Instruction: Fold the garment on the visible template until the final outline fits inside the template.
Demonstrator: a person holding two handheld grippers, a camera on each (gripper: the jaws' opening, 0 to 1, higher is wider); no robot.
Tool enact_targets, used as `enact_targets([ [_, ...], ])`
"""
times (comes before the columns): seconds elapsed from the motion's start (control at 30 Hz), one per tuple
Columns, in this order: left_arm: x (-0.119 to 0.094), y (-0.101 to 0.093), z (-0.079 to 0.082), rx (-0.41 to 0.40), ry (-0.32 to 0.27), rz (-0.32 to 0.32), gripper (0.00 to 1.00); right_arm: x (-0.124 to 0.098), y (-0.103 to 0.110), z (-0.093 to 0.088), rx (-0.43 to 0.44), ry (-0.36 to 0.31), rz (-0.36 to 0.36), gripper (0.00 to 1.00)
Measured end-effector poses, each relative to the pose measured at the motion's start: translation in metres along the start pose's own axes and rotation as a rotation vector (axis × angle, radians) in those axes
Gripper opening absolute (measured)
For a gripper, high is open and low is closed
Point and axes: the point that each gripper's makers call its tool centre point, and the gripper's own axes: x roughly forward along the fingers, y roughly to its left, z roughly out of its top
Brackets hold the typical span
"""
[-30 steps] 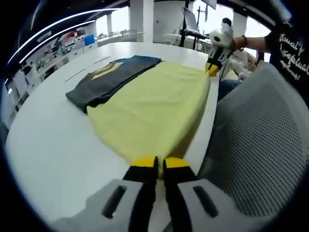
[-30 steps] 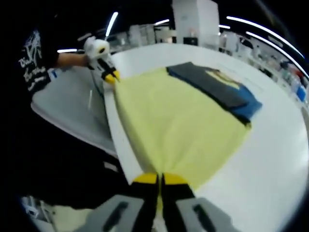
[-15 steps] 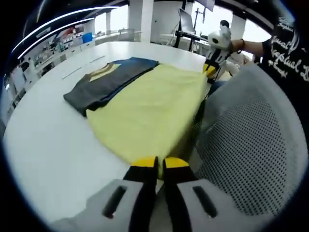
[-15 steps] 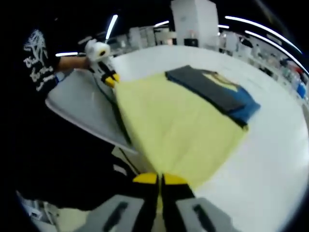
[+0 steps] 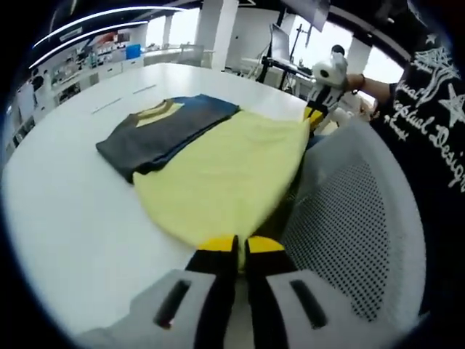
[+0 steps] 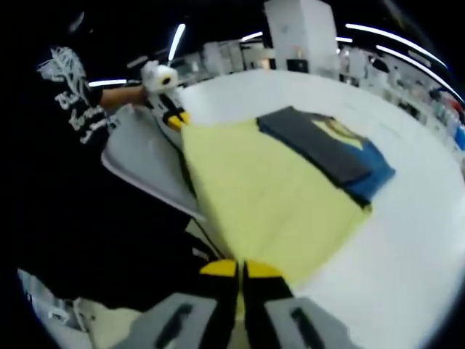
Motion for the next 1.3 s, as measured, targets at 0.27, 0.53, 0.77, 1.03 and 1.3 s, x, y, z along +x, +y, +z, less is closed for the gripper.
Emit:
enact_targets([
  [0.27, -0.015, -0.001, 0.025, 0.000, -0.042, -0.016, 0.01, -0.022, -0.014, 0.020, -0.046, -0.032, -0.038, 0.00],
  [0.53, -0.028, 0.015, 0.055, 0.028, -0.083, 0.019, 0.01, -0.040, -0.035, 0.054, -0.137, -0.059, -0.112, 0.00],
  [0.77, -0.037, 0.034, 0.086, 0.077, -0.134, 0.077, 0.01, -0.049, -0.061, 0.082, -0.196, -0.096, -0.189, 0.00],
  [1.03, -0.040, 0.060, 0.119, 0.099, -0.191, 0.129, 0.01, -0.055, -0.099, 0.109, -0.219, -0.157, -0.269, 0.00],
  [1.3, -0.034, 0.098, 0.147, 0.134, -0.234, 0.197, 0.01, -0.056, -0.127, 0.127, -0.232, -0.190, -0.326, 0.00],
])
